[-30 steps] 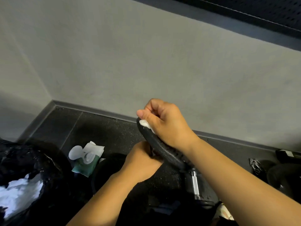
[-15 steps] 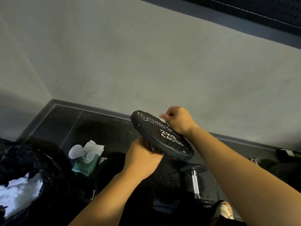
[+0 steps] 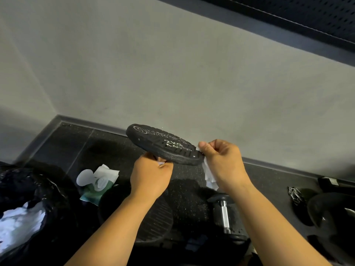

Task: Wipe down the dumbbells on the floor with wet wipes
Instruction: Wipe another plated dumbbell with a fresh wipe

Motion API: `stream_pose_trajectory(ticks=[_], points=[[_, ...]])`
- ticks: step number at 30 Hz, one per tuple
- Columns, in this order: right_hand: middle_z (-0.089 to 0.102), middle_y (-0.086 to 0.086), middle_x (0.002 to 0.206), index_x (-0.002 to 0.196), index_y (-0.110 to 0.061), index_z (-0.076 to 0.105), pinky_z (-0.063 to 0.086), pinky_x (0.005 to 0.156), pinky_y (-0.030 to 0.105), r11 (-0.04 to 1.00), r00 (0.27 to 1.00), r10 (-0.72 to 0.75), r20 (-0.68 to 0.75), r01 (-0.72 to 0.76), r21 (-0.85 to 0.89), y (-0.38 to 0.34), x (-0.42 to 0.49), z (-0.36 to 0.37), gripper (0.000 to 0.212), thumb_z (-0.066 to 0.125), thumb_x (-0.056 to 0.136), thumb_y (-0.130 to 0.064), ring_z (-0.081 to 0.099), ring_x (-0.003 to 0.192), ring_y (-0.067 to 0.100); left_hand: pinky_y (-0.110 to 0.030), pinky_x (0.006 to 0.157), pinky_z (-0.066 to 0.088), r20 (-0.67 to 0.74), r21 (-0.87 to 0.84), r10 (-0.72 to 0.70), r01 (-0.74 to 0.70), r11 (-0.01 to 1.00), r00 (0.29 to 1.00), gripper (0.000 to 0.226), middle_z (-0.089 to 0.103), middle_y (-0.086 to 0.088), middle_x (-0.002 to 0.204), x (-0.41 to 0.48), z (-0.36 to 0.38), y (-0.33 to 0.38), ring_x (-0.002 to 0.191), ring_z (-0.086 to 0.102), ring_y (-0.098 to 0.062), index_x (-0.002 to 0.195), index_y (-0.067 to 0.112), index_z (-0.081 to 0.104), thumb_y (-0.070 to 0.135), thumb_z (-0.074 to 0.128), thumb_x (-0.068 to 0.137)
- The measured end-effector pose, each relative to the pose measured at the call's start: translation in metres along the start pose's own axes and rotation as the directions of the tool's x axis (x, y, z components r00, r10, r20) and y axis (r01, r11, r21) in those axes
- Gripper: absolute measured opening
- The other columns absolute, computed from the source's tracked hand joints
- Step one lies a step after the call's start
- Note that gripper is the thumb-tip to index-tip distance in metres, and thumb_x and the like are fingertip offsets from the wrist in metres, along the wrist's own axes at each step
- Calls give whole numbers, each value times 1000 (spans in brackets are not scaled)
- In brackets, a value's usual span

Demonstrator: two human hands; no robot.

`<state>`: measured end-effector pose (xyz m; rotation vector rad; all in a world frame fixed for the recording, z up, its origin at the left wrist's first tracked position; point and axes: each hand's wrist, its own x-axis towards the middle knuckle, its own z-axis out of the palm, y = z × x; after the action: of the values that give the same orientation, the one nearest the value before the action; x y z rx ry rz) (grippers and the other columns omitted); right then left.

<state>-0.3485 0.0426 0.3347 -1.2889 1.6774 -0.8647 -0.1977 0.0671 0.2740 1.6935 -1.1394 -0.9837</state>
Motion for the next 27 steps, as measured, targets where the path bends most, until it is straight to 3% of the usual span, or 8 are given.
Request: stream_pose_trajectory(ticks=[6,10,13,17,20,24,27], points=[[49,10,44,74,7,55,31,33,18,995,978,-102,183,103,7,-23,-17,-3,35,59,93,-23,40,30,14,-26,53,33,-23,19,-57,58,998,998,42,41,7,40,2,-6,-1,45,41,-12,47,18,39,6,61,81],[53,12,56,80,8,58,43,48,15,981,956,-142,258,100,168,-28,-13,-14,30,61,90,-20,49,45,12,-25,51,31,12,-3,-91,91,996,996,44,38,9,33,3,-6,0,41,36,-11,45,18,37,3,59,80],[70,6,79,89,-3,68,47,54,15,973,921,-175,348,108,204,-27,-11,-23,15,61,86,-16,60,58,11,-26,50,31,31,-17,-119,119,993,992,41,37,8,36,4,-4,0,42,35,-13,46,17,39,4,59,79],[74,9,83,92,-3,72,52,67,19,961,847,-235,477,128,247,-24,-9,-25,17,67,78,-9,68,73,16,-25,50,31,42,-16,-141,142,990,989,37,40,6,42,4,-1,1,44,38,-14,49,16,42,5,60,79],[62,36,71,86,4,71,51,56,22,947,843,-270,465,144,287,-23,-9,-22,19,72,73,-10,54,58,27,-25,49,30,39,-7,-151,151,988,988,38,36,8,39,4,0,1,43,36,-14,48,17,39,4,59,78],[49,9,47,78,8,64,29,37,18,951,843,-302,444,233,204,-27,-10,-22,17,68,82,-8,33,34,13,-26,50,32,52,12,-164,164,986,985,34,39,4,44,4,2,0,44,38,-15,51,15,41,5,59,79],[51,2,48,79,3,60,34,38,20,960,888,-277,368,240,142,-25,-9,-22,17,61,89,-11,40,37,13,-25,48,32,76,-27,-212,215,976,974,30,40,3,44,5,2,0,42,37,-14,54,14,43,4,58,78]])
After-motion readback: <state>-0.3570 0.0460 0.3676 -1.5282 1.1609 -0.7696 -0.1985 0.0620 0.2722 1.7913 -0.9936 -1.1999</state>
